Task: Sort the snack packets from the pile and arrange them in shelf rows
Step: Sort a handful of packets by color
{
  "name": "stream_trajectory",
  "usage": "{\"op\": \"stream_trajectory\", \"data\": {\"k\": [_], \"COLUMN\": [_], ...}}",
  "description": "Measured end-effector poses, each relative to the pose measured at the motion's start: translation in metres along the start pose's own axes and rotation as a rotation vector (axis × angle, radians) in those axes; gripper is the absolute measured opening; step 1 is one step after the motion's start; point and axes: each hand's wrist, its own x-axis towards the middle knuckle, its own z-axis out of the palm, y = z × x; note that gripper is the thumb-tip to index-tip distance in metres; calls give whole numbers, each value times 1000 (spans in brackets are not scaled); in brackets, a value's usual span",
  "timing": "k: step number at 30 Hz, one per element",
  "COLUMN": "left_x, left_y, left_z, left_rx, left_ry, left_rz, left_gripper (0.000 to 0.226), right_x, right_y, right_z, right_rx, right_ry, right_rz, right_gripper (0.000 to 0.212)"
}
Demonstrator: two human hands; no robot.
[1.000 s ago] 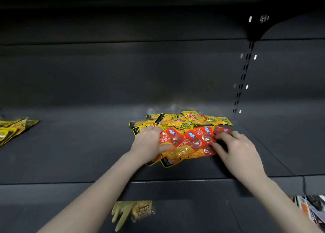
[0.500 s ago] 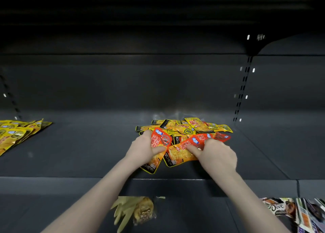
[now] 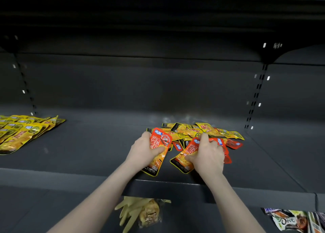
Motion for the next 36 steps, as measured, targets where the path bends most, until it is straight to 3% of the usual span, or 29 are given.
{"op": "stream_trajectory", "data": {"k": [5, 13, 15, 18, 20, 28, 36], "left_x": [-4, -7, -7, -8, -9, -9, -15], "left_y": [-7, -7, -6, -4, -3, -25, -117], "left_z": [0, 3, 4, 3, 0, -60, -166], "left_rx": [-25, -106, -158, -237, -294, -386, -429], "left_ry": [10, 38, 51, 75, 91, 158, 237], "left_rz": [-24, -43, -65, -101, -121, -150, -209], "left_gripper": [46, 37, 35, 33, 33, 24, 19], "right_x": [4, -3, 0, 6, 9, 16, -14], "right_y": [1, 6, 11, 15, 15, -30, -166], "right_z": [-6, -6, -6, 1, 4, -2, 9], "right_rx": [-13, 696, 798, 856, 895, 977, 1118], "right_ry": [-72, -9, -12, -91, -122, -136, -265], "right_rz": [-2, -134, -130, -142, -141, -122, -130], "right_gripper": [101, 109, 101, 42, 25, 12, 17]}}
